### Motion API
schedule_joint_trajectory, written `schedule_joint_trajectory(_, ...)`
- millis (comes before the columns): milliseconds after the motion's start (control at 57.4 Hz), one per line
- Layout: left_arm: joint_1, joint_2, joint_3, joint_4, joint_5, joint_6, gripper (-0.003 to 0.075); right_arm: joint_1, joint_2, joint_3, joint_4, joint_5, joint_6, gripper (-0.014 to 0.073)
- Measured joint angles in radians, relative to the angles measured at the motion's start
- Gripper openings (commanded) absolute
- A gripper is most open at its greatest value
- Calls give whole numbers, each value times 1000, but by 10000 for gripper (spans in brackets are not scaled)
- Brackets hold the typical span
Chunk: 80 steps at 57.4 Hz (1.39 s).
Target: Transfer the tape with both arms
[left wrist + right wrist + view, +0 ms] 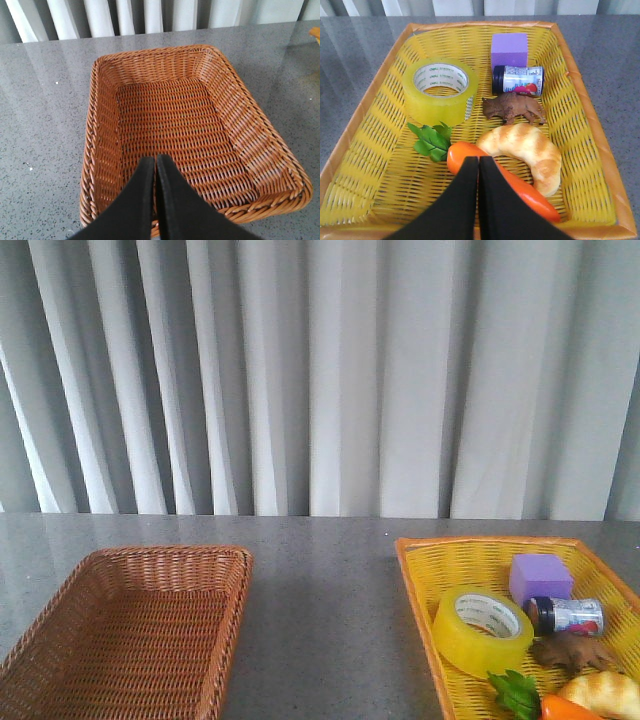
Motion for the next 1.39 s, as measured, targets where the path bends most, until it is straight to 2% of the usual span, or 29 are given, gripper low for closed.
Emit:
schedule_joint_trajectory(87, 0, 4, 0, 0, 0, 0, 16, 0, 4, 0, -2, 5, 0, 25)
schedule_joint_trajectory(157, 0, 8, 0, 0, 1, 0, 71, 0, 7, 0, -13, 7, -2, 78)
schedule_joint_trajectory(261, 0, 23, 0, 0, 2, 0, 213, 0, 9, 0, -35, 12, -6, 232)
schedule_joint_trajectory(383, 0, 40, 0, 0, 1, 0, 423, 0, 9, 0, -44, 11, -7, 468)
schedule_joint_trajectory(453, 0, 45, 0, 0, -3, 0, 499, 0, 9, 0, -44, 11, -7, 565)
schedule_joint_trajectory(540, 0, 45, 0, 0, -13, 0, 554, 0, 9, 0, -33, 11, -5, 630)
schedule_joint_trajectory(644, 0, 45, 0, 0, -18, 0, 563, 0, 12, 0, -15, 10, -5, 631)
schedule_joint_trajectory(819, 0, 45, 0, 0, -22, 0, 563, 0, 83, -45, -6, 39, -5, 582)
schedule_joint_trajectory(1149, -40, 45, 0, 0, -23, 1, 563, 0, 427, -379, 2, 260, -54, 514)
schedule_joint_trajectory(1393, -40, 45, 0, 0, -29, 1, 563, 0, 715, -650, 55, 451, -54, 469)
